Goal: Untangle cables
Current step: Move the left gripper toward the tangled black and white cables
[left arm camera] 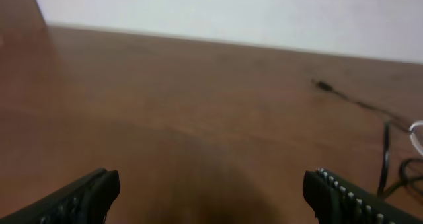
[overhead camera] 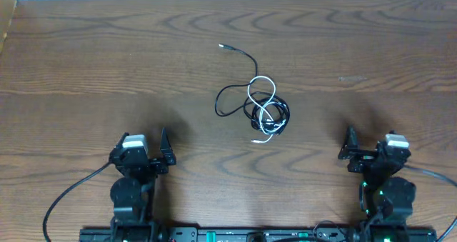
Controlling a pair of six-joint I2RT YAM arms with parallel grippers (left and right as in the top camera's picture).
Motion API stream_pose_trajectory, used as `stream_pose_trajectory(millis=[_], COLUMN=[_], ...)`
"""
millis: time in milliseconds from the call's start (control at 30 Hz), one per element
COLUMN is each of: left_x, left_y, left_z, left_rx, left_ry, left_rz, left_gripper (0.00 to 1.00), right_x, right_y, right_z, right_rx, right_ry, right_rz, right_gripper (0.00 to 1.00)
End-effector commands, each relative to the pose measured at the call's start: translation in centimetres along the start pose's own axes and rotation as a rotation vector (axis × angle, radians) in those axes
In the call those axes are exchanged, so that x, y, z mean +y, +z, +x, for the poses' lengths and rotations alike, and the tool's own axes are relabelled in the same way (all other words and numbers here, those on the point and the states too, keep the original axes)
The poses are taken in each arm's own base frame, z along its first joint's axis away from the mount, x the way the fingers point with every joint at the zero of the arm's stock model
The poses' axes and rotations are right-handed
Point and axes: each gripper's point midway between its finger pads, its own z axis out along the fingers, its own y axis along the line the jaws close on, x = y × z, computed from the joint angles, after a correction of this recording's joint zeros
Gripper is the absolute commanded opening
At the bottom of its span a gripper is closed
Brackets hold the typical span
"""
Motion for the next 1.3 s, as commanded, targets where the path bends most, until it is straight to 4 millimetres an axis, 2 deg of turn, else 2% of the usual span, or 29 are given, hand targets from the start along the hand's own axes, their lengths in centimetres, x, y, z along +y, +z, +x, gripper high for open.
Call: stream_pose_trajectory(millis=[0,300,567,733,800,1067,1200,1267], left_x=[0.0,-0.4,-2.8,-2.9,-2.9,-2.9,-3.2,-4.4], left_y=[0.1,1.3,2.2,0.8,0.3,0.0,1.5,2.4], left_z=[-1.3,-2.9,-4.7,-3.7,-3.1,-2.8,-4.0,-5.1], left_rx=[0.034,0.291,0.614,0.858,0.899,0.919,0.84,0.788], left_ry=[-0.053,-0.039,-0.059,-0.065,-0.068,-0.068,-0.086,-0.118], left_rz=[-0.014,-0.038,0.047,0.024,0.024,0.021,0.037,0.096], left_gripper=[0.94,0.94,0.94,0.94,0.94,0.94,0.94,0.94], right_x=[-0.1,0.6,0.8,0.9,0.9,3.2,3.2,3.2], right_y=[-0.1,2.0,2.7,2.4,2.6,2.9,2.9,2.9], right_z=[-2.1,-4.3,-3.7,-3.4,-3.7,-4.4,-4.5,-4.5], right_rx=[0.033,0.205,0.517,0.726,0.763,0.764,0.761,0.761], right_ry=[-0.032,-0.019,-0.036,-0.078,-0.088,-0.041,-0.041,-0.041], right_rz=[0.021,0.029,0.051,0.057,0.056,-0.062,-0.062,-0.062], right_gripper=[0.99,0.99,0.99,0.99,0.99,0.99,0.99,0.99])
